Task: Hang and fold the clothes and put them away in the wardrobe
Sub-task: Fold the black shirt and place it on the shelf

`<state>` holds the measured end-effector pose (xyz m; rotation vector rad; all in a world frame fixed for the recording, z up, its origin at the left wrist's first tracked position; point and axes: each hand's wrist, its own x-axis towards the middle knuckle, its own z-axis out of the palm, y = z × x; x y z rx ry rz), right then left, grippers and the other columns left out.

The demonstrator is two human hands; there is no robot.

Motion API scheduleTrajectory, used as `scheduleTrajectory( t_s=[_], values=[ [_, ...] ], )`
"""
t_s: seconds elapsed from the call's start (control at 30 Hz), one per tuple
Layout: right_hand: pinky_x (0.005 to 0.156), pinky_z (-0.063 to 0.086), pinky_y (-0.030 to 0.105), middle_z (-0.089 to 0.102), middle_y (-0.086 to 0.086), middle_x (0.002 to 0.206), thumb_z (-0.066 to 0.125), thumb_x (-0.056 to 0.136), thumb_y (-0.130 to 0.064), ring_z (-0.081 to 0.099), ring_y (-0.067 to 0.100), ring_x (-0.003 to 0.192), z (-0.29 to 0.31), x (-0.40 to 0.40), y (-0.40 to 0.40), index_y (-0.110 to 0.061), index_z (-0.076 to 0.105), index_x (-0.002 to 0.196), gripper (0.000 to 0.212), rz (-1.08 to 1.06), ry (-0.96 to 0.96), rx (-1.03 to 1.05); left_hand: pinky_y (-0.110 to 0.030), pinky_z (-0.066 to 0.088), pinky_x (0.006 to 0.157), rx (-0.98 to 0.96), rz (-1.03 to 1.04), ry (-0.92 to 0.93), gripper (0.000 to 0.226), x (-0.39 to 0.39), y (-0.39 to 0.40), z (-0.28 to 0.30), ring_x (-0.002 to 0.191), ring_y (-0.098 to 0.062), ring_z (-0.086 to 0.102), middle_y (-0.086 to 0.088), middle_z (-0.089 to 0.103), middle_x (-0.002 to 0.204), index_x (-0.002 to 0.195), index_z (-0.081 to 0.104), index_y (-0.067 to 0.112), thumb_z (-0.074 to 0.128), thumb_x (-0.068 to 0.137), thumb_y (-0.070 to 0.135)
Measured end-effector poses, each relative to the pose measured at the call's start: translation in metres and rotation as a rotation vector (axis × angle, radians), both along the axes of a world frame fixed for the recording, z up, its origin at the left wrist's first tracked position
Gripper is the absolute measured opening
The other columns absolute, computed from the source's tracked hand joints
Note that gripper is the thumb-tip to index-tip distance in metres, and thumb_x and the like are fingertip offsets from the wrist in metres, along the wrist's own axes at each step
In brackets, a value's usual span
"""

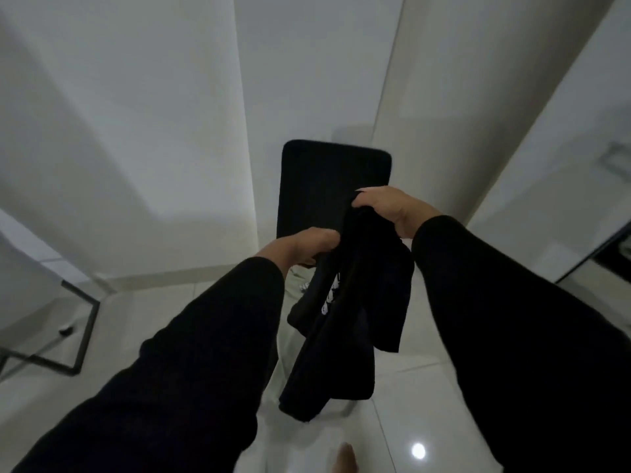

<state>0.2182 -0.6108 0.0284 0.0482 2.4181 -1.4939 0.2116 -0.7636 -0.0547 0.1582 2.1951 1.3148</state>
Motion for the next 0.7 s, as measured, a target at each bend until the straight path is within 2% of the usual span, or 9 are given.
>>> scheduleTrajectory(
  t_s=[0.07, 0.17, 0.33, 0.4, 0.5, 0.63, 0.7],
  values=[
    [0.081, 0.048, 0.035, 0.06, 0.013, 0.091, 0.052, 0.092, -0.009, 0.057, 0.026, 0.086, 0.032, 0.017, 0.008, 0.007, 0.061, 0.113, 0.028, -0.063, 0.104, 0.017, -0.047, 0.04, 0.102, 0.087, -0.018, -0.017, 0.046, 0.018, 0.005, 0.026, 0.112, -0.026, 0.056, -0.005, 0.061, 0.114, 0.112, 0.055, 0.022, 0.054, 0.07, 0.041],
    [0.076, 0.05, 0.032, 0.062, 0.015, 0.087, 0.057, 0.09, -0.012, 0.06, 0.028, 0.083, 0.07, 0.041, 0.021, 0.008, 0.061, 0.113, 0.03, -0.101, 0.167, 0.007, -0.041, 0.038, 0.096, 0.154, -0.137, 0.036, 0.045, 0.041, 0.02, 0.069, 0.113, -0.021, 0.05, -0.001, 0.053, 0.12, 0.12, 0.042, 0.033, 0.054, 0.078, 0.023],
    [0.077, 0.054, 0.034, 0.066, 0.015, 0.096, 0.059, 0.088, -0.02, 0.064, 0.025, 0.082, 0.109, 0.07, 0.036, -0.003, 0.064, 0.112, 0.03, -0.069, 0.188, 0.031, -0.035, 0.044, 0.102, 0.003, -0.195, 0.276, 0.046, 0.056, 0.043, 0.115, 0.11, -0.023, 0.057, -0.007, 0.062, 0.116, 0.118, 0.056, 0.012, 0.071, 0.075, 0.019],
    [0.076, 0.055, 0.033, 0.067, 0.015, 0.101, 0.058, 0.089, -0.018, 0.065, 0.025, 0.084, 0.122, 0.08, 0.047, -0.005, 0.065, 0.112, 0.028, -0.039, 0.227, 0.09, -0.031, 0.046, 0.096, -0.083, -0.213, 0.365, 0.037, 0.06, 0.04, 0.125, 0.103, -0.019, 0.06, -0.003, 0.065, 0.108, 0.11, 0.063, 0.017, 0.073, 0.076, 0.024],
    [0.066, 0.054, 0.024, 0.067, 0.007, 0.094, 0.056, 0.09, -0.013, 0.065, 0.019, 0.081, 0.14, 0.097, 0.073, -0.011, 0.066, 0.108, 0.021, 0.032, 0.23, 0.184, -0.026, 0.045, 0.087, -0.229, -0.177, 0.481, 0.012, 0.062, 0.027, 0.132, 0.091, -0.014, 0.061, 0.005, 0.066, 0.089, 0.087, 0.067, 0.027, 0.073, 0.077, 0.03],
    [0.078, 0.052, 0.026, 0.068, 0.004, 0.099, 0.068, 0.085, -0.024, 0.065, 0.019, 0.09, 0.154, 0.116, 0.11, -0.019, 0.068, 0.1, 0.015, 0.103, 0.204, 0.311, -0.03, 0.047, 0.086, -0.359, -0.168, 0.577, 0.014, 0.067, 0.022, 0.137, 0.091, -0.017, 0.061, 0.003, 0.065, 0.089, 0.093, 0.067, 0.024, 0.069, 0.081, 0.031],
    [0.084, 0.053, 0.032, 0.069, 0.003, 0.099, 0.073, 0.08, -0.03, 0.066, 0.02, 0.092, 0.156, 0.123, 0.126, -0.022, 0.067, 0.096, 0.019, 0.129, 0.184, 0.344, -0.032, 0.049, 0.084, -0.405, -0.157, 0.64, 0.016, 0.073, 0.029, 0.142, 0.091, -0.018, 0.061, 0.003, 0.064, 0.092, 0.095, 0.063, 0.024, 0.068, 0.081, 0.029]
  ],
)
